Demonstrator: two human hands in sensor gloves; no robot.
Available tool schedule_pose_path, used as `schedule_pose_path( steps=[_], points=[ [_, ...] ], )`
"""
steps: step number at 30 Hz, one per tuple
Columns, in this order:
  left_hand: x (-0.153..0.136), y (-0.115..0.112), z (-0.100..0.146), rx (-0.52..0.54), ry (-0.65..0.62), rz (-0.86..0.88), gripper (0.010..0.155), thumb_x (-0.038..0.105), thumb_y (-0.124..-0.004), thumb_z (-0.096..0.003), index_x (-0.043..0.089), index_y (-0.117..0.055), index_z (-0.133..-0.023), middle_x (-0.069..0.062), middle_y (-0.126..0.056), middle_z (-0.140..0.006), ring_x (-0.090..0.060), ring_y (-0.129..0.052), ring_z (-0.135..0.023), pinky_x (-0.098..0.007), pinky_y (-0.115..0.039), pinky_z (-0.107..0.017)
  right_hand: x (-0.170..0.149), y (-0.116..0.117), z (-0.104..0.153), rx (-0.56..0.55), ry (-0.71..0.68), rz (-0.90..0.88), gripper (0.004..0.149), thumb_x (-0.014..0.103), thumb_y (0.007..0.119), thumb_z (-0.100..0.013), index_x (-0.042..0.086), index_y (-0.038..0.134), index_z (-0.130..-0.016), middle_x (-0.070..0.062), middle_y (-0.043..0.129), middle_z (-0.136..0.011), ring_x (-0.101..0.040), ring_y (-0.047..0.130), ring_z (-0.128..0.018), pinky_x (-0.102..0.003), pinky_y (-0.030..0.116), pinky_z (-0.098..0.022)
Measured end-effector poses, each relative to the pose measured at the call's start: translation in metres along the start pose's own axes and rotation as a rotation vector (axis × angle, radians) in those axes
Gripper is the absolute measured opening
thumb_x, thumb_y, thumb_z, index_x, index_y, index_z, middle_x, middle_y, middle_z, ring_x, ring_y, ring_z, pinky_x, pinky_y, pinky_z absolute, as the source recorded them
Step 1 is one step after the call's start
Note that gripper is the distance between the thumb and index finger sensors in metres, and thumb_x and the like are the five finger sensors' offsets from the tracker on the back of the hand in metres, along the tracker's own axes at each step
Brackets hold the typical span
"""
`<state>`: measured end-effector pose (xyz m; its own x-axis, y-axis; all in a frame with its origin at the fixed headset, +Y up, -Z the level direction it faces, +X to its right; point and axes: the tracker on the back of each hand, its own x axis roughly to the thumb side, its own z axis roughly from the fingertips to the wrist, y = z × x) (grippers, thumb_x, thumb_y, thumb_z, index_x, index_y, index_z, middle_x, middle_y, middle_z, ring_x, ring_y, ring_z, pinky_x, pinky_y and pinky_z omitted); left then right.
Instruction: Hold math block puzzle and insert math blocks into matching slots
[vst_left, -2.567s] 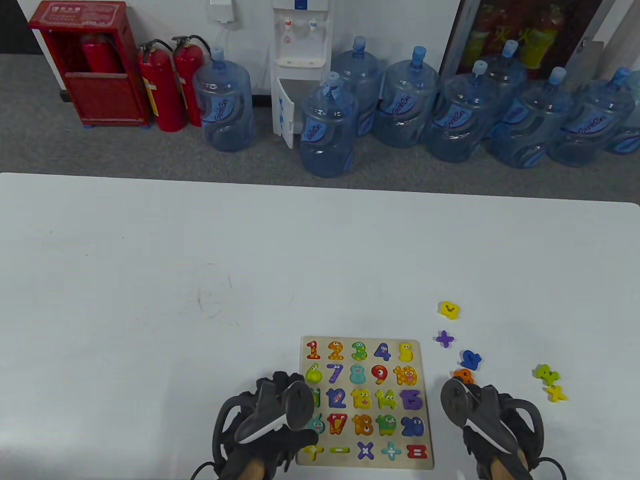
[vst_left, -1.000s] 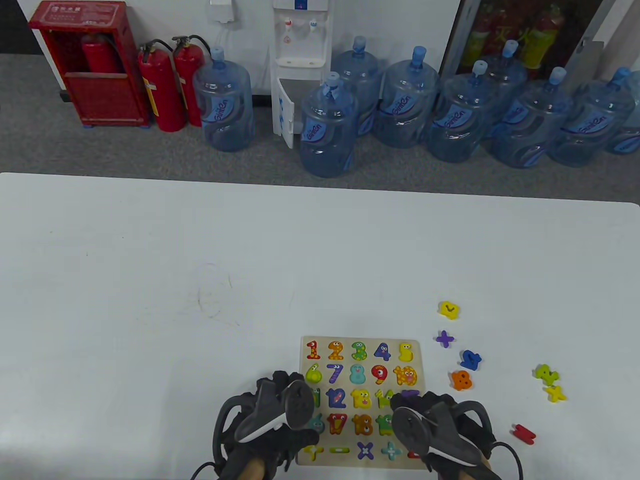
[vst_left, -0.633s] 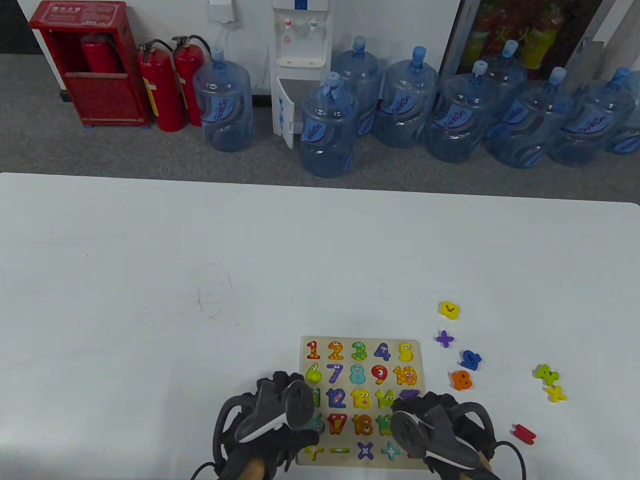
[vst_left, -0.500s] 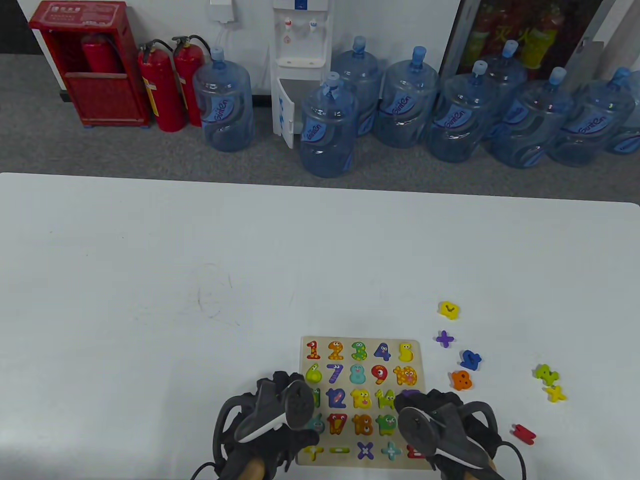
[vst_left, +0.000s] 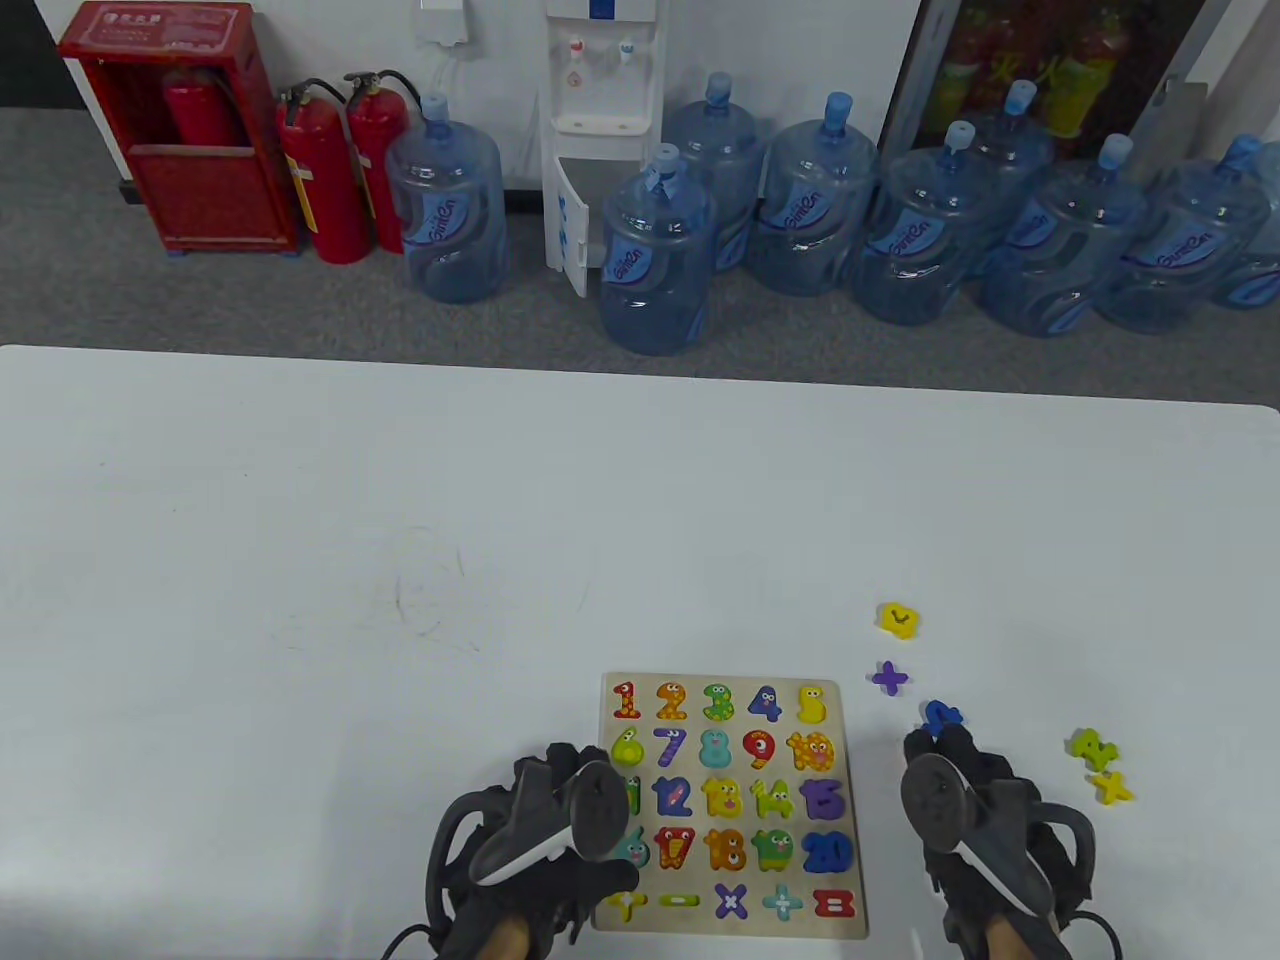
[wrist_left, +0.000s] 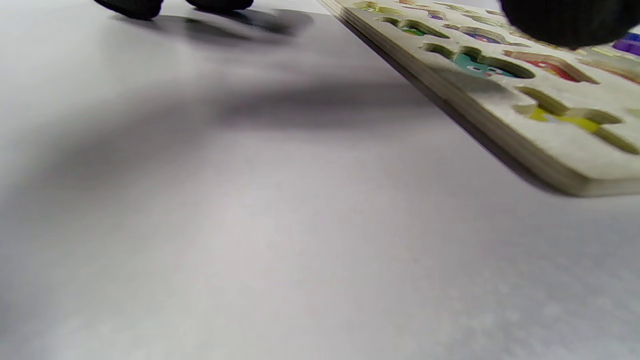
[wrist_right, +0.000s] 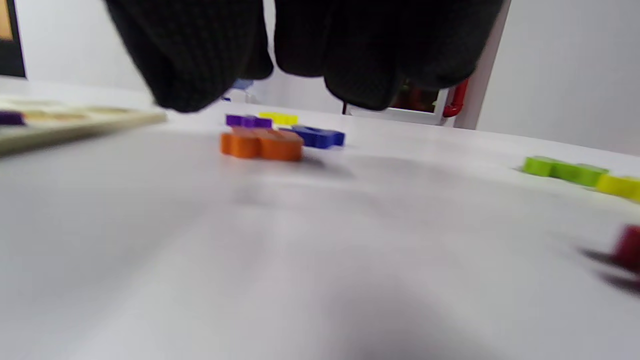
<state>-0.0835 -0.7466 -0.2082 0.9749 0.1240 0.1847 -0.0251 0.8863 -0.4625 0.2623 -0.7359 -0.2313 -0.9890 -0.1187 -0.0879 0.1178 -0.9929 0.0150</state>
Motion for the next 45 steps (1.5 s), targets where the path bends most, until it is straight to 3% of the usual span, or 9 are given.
schedule_pose_path(
  steps=[5,10,18,22,26,28,36,41,45],
  points=[
    [0.000,0.000,0.000,-0.001,0.000,0.000,0.097,0.064,-0.071,-0.0322,0.022,-0.025,-0.107,-0.011,-0.025,-0.111,-0.049,-0.037,-0.105,-0.071,-0.051,-0.071,-0.002,0.014,-0.008,0.141,0.000,0.010,0.069,0.030,0.075,-0.033,0.037,0.048,-0.096,0.001,0.036,-0.106,-0.033,0.061,-0.093,-0.045,0.063,-0.065],
    [0.000,0.000,0.000,-0.002,0.000,0.000,0.097,0.064,-0.071,-0.0322,0.022,-0.025,-0.107,-0.011,-0.024,-0.112,-0.049,-0.037,-0.105,-0.071,-0.051,-0.071,0.000,0.016,-0.010,0.159,-0.002,0.034,0.067,0.030,0.076,-0.033,0.037,0.051,-0.095,0.001,0.045,-0.105,-0.032,0.063,-0.092,-0.045,0.063,-0.065],
    [0.000,0.000,0.000,-0.003,-0.001,-0.002,0.097,0.064,-0.071,-0.0323,0.022,-0.025,-0.107,-0.011,-0.025,-0.112,-0.049,-0.037,-0.105,-0.071,-0.051,-0.071,0.003,0.003,-0.004,0.026,0.001,0.020,0.057,0.029,0.091,-0.023,0.029,0.080,-0.079,0.000,0.081,-0.084,-0.019,0.090,-0.069,-0.042,0.075,-0.058],
    [0.000,0.000,0.000,-0.004,-0.001,0.003,0.097,0.064,-0.071,-0.0323,0.021,-0.025,-0.107,-0.011,-0.024,-0.112,-0.049,-0.037,-0.105,-0.071,-0.050,-0.071,0.002,-0.005,0.002,-0.065,-0.005,-0.023,0.055,0.024,0.090,-0.024,0.029,0.081,-0.079,0.001,0.083,-0.083,-0.018,0.091,-0.067,-0.042,0.075,-0.058],
    [0.000,0.000,0.000,-0.005,-0.002,-0.001,0.097,0.064,-0.071,-0.0323,0.022,-0.025,-0.107,-0.011,-0.024,-0.112,-0.049,-0.037,-0.105,-0.071,-0.050,-0.071,0.006,0.009,-0.002,0.083,-0.064,0.023,0.074,0.027,0.089,-0.024,0.033,0.062,-0.092,0.003,0.061,-0.100,-0.023,0.078,-0.085,-0.044,0.069,-0.063],
    [0.000,0.000,0.000,-0.006,-0.002,-0.001,0.097,0.064,-0.071,-0.0323,0.022,-0.025,-0.107,-0.011,-0.024,-0.112,-0.049,-0.037,-0.105,-0.071,-0.050,-0.071,0.007,0.011,-0.004,0.135,-0.053,0.026,0.066,0.026,0.085,-0.026,0.034,0.066,-0.089,0.005,0.065,-0.097,-0.023,0.075,-0.085,-0.043,0.069,-0.063],
    [0.000,0.000,0.000,-0.004,-0.003,0.005,0.097,0.064,-0.071,-0.0324,0.022,-0.025,-0.107,-0.011,-0.024,-0.112,-0.049,-0.037,-0.105,-0.071,-0.050,-0.071,0.010,0.009,-0.003,0.097,-0.024,0.058,0.062,0.032,0.086,-0.024,0.028,0.075,-0.085,-0.001,0.078,-0.087,-0.020,0.090,-0.066,-0.041,0.076,-0.056],
    [0.000,0.000,0.000,-0.005,-0.003,0.003,0.097,0.064,-0.071,-0.0323,0.022,-0.025,-0.107,-0.011,-0.024,-0.112,-0.049,-0.037,-0.105,-0.071,-0.050,-0.071,0.004,0.010,-0.003,0.092,0.022,0.032,0.066,0.047,0.083,-0.020,0.024,0.079,-0.081,-0.006,0.085,-0.074,-0.017,0.095,-0.052,-0.040,0.080,-0.048],
    [0.000,0.000,0.000,-0.005,-0.002,0.005,0.097,0.064,-0.071,-0.0323,0.022,-0.025,-0.107,-0.011,-0.024,-0.112,-0.049,-0.037,-0.105,-0.071,-0.050,-0.071,0.007,0.010,-0.003,0.081,0.020,0.063,0.066,0.049,0.080,-0.020,0.022,0.079,-0.081,-0.006,0.087,-0.071,-0.016,0.096,-0.049,-0.039,0.081,-0.047]
  ],
)
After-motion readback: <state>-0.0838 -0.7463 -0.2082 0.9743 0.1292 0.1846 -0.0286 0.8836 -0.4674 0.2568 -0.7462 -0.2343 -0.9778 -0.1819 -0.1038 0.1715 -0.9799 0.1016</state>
